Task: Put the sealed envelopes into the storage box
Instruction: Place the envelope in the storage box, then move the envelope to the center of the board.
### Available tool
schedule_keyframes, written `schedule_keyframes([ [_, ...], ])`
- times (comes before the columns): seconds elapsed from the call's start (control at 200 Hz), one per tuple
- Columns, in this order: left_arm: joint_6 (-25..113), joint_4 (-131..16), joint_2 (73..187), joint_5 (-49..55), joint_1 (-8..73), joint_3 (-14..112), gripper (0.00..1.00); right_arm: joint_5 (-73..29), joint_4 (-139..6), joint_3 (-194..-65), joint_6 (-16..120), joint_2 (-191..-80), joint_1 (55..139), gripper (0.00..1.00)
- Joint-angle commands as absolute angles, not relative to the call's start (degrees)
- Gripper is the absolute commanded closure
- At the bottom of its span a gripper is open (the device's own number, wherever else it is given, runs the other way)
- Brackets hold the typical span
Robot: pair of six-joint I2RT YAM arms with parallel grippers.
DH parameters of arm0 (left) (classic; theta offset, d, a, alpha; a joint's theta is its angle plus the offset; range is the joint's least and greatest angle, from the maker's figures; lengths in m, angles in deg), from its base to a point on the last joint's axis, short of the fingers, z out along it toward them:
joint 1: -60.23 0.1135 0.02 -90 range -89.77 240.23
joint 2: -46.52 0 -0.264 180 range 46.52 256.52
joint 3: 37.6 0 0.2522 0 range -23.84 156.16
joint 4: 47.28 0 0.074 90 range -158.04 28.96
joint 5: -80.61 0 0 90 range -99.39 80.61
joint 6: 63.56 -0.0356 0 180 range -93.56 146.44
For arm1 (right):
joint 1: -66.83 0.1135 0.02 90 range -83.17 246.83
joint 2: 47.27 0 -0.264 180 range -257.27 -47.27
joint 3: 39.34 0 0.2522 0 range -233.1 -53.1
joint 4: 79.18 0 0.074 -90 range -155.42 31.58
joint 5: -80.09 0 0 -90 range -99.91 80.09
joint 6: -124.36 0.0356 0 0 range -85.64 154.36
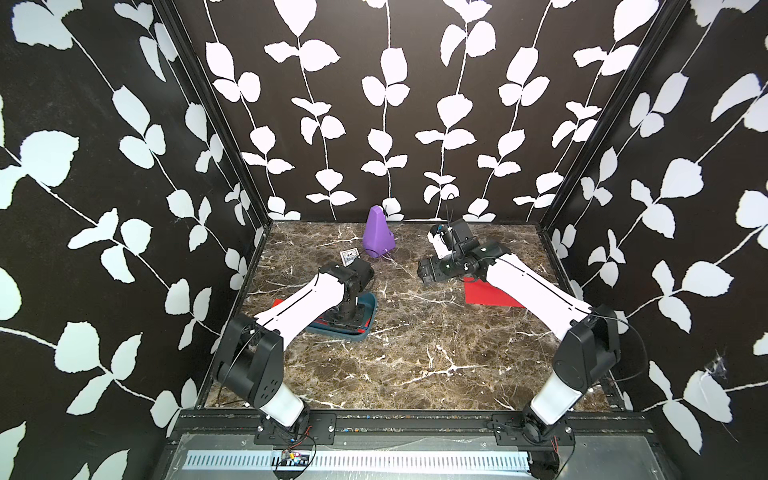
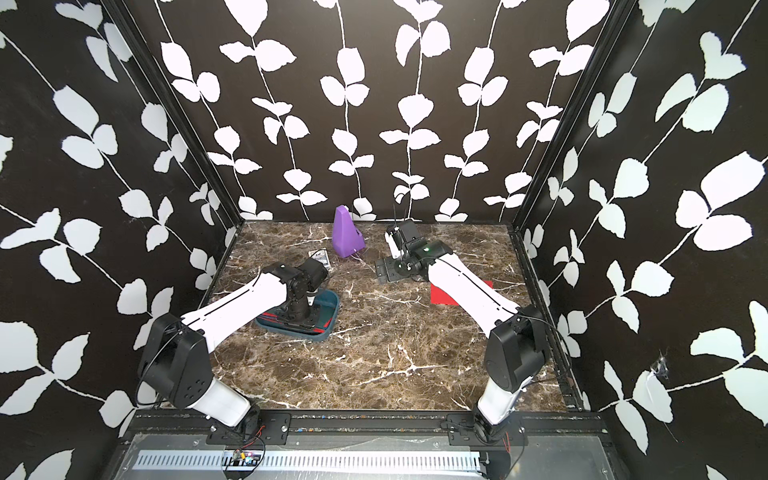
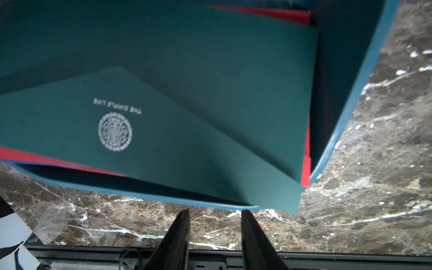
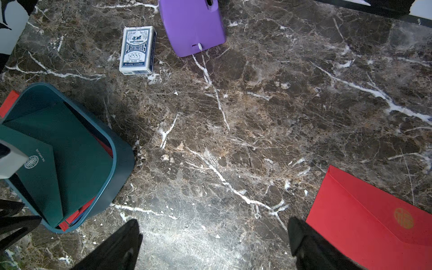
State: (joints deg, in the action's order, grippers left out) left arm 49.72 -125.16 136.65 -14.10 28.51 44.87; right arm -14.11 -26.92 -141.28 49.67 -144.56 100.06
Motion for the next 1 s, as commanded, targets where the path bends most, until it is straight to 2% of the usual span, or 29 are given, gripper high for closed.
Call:
schedule_keyframes([
  [0.0,49.34,-124.15,137.19,-13.17,28.77,46.82,0.61,-13.25,-26.61,-142.67,50.04,-144.65,99.96,0.01],
  [0.37,48.84,-122.65,140.83,-12.05,28.79,48.03,0.61,-14.21,-26.09,-142.44,49.47,-144.06,99.96,0.01],
  [0.65,49.80,-124.44,133.71,-10.97,28.77,51.25,0.58,-5.96,-26.74,-141.61,51.82,-143.05,98.84,0.01],
  [0.835,50.81,-126.51,129.36,-11.82,28.81,55.85,0.56,-7.31,-29.73,-135.71,59.48,-141.36,91.33,0.01],
  [0.995,52.71,-124.05,126.28,-12.52,28.28,55.00,0.56,-6.33,-32.33,-127.35,65.29,-139.49,82.08,0.08],
])
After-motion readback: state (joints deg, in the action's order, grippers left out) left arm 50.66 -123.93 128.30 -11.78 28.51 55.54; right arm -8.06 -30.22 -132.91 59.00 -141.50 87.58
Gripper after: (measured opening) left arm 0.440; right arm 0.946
